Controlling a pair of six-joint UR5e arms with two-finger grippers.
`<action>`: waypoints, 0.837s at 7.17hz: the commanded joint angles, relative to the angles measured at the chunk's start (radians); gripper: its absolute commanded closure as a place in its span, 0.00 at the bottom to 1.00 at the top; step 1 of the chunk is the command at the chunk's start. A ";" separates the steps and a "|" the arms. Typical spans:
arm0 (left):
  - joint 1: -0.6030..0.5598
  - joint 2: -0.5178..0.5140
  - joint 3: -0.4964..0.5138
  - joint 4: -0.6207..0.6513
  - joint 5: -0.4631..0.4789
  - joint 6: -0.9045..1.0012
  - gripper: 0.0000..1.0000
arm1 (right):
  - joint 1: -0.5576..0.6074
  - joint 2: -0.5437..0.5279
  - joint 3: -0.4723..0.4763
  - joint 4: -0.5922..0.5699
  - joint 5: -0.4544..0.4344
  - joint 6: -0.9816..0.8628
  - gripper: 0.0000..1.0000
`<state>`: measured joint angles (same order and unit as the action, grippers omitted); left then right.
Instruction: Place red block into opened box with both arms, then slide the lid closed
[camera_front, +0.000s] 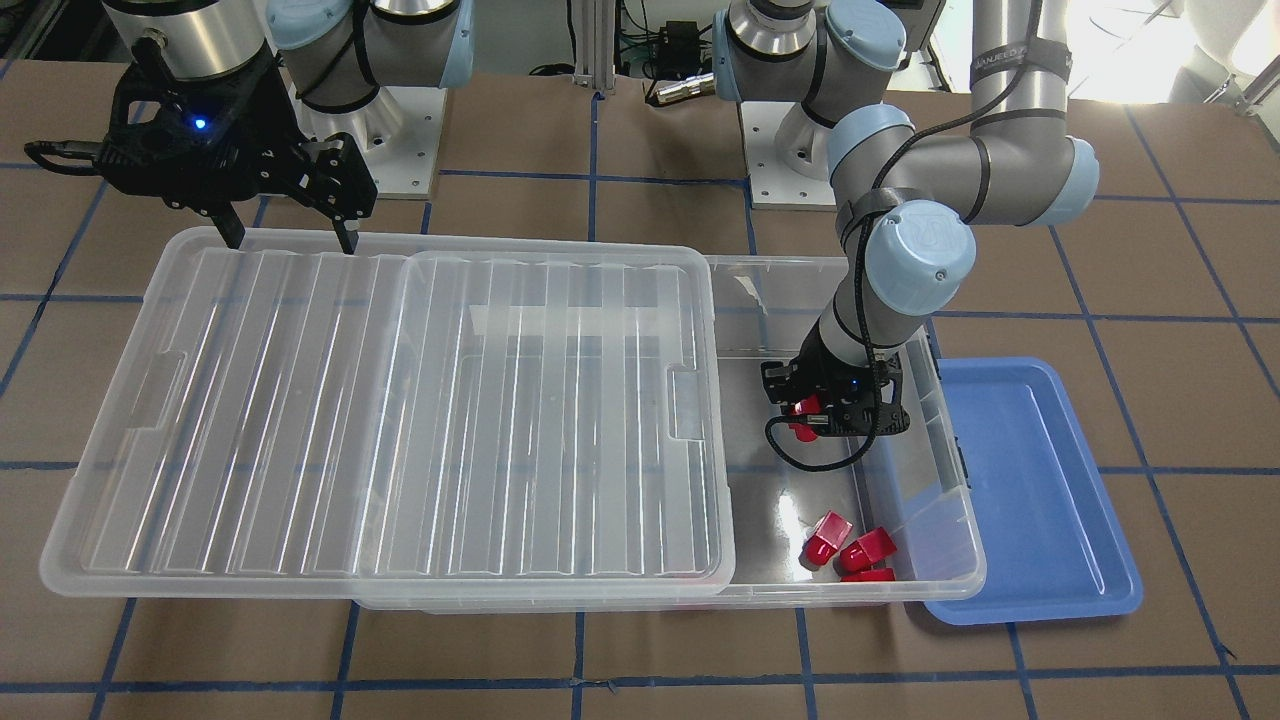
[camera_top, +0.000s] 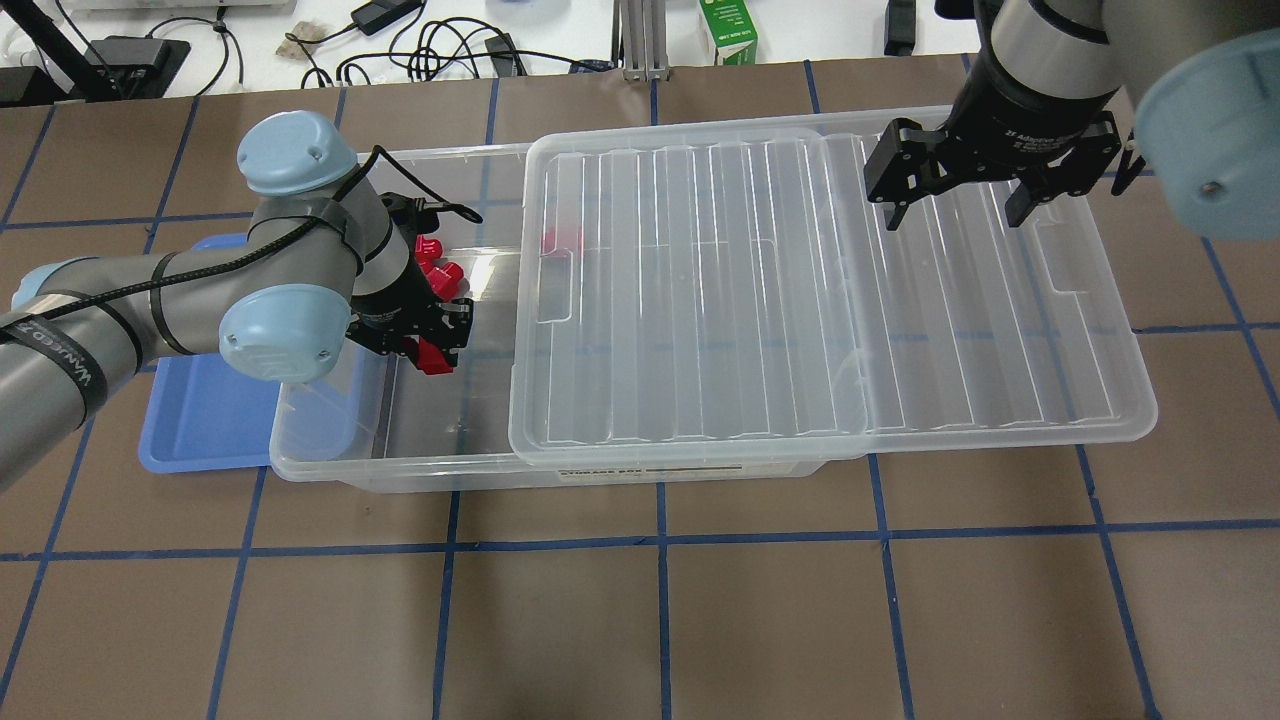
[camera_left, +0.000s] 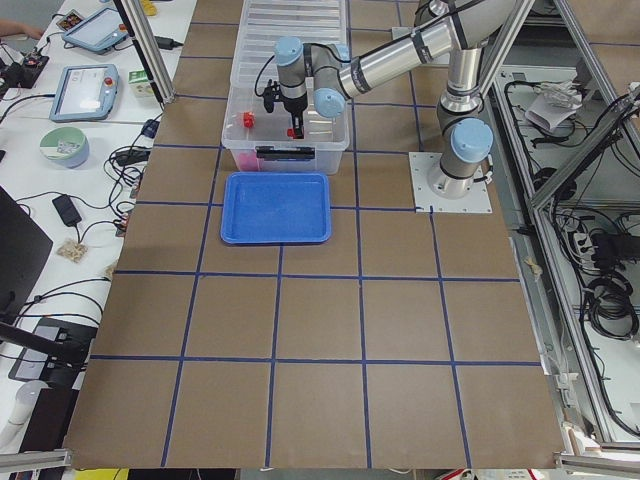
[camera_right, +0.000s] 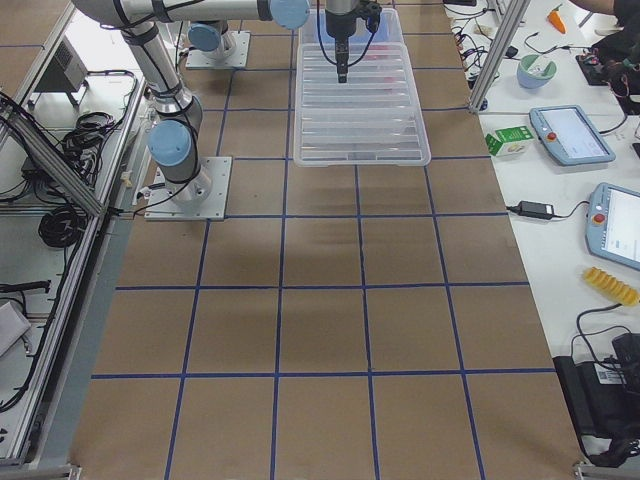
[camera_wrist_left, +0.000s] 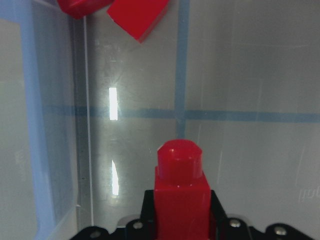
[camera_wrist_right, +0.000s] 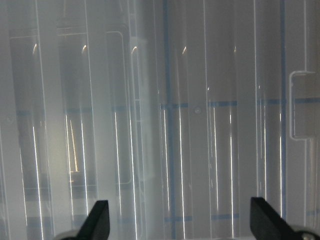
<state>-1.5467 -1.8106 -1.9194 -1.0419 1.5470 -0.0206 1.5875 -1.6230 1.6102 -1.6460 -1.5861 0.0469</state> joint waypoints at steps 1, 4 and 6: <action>0.000 0.016 0.022 0.059 0.004 0.004 0.03 | 0.000 0.000 0.000 0.000 0.000 0.001 0.00; -0.007 0.094 0.194 -0.185 0.028 -0.002 0.00 | 0.000 0.000 -0.001 0.000 0.000 -0.002 0.00; -0.013 0.149 0.409 -0.443 0.030 -0.008 0.00 | -0.020 0.005 -0.012 -0.008 -0.002 -0.057 0.00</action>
<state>-1.5548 -1.6937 -1.6342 -1.3352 1.5741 -0.0247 1.5833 -1.6212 1.6041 -1.6477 -1.5871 0.0302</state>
